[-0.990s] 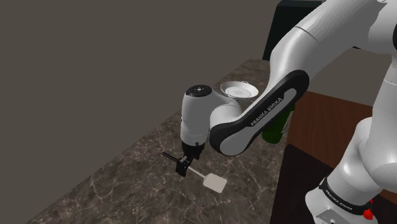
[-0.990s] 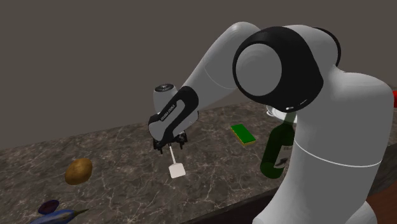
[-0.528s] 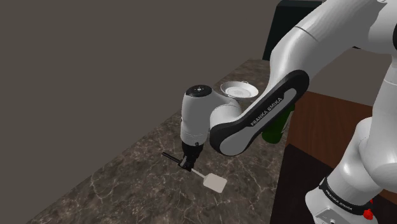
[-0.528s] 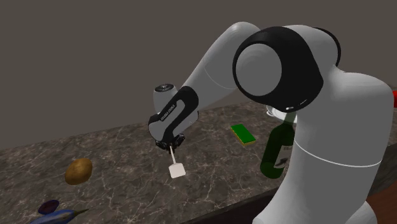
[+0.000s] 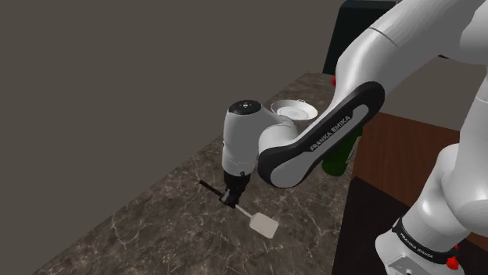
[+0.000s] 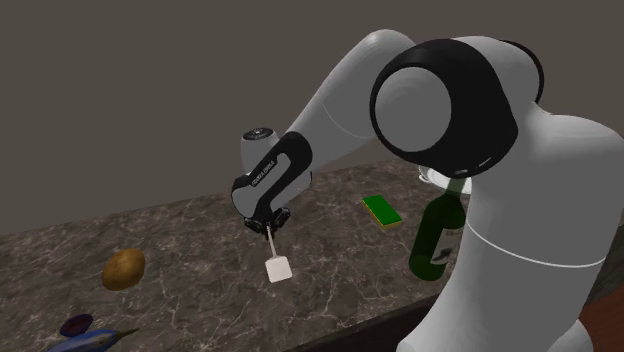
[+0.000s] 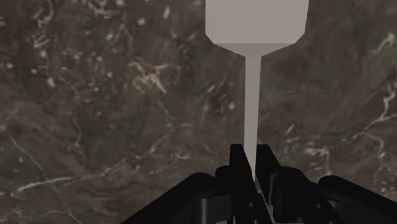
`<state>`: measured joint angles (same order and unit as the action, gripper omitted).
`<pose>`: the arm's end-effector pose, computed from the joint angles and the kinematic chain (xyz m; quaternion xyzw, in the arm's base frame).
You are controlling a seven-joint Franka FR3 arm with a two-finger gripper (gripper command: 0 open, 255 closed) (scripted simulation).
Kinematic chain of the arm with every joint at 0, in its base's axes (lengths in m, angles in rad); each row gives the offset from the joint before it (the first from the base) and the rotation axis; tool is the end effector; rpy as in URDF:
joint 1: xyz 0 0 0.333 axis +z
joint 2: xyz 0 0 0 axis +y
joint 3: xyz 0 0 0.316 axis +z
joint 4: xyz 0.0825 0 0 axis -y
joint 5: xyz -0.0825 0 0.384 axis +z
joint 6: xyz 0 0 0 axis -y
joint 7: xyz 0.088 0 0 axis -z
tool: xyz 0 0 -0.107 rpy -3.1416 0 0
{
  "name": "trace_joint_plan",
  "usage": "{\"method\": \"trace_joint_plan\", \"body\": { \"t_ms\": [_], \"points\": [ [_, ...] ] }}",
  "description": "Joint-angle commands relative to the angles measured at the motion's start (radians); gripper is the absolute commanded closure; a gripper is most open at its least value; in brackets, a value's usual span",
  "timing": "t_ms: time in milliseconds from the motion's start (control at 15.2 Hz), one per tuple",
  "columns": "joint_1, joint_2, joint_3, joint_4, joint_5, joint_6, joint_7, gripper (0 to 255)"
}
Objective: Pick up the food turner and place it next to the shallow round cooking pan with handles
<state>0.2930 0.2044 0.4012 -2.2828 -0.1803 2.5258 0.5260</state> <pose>0.4113 0.3453 0.2764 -0.9880 -0.1507 -0.0328 0.0052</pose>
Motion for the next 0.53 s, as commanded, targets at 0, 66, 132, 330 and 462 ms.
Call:
{"method": "trace_joint_plan", "body": {
  "t_ms": [0, 66, 132, 330, 462],
  "points": [
    [-0.004, -0.021, 0.007, 0.006, 0.018, -0.025, -0.012, 255],
    [-0.006, -0.032, 0.010, 0.008, 0.026, -0.037, -0.019, 255],
    [-0.008, -0.043, 0.012, 0.011, 0.035, -0.049, -0.025, 255],
    [-0.012, -0.074, 0.019, 0.019, 0.059, -0.085, -0.042, 255],
    [-0.015, -0.094, 0.022, 0.026, 0.074, -0.110, -0.053, 255]
  ]
}}
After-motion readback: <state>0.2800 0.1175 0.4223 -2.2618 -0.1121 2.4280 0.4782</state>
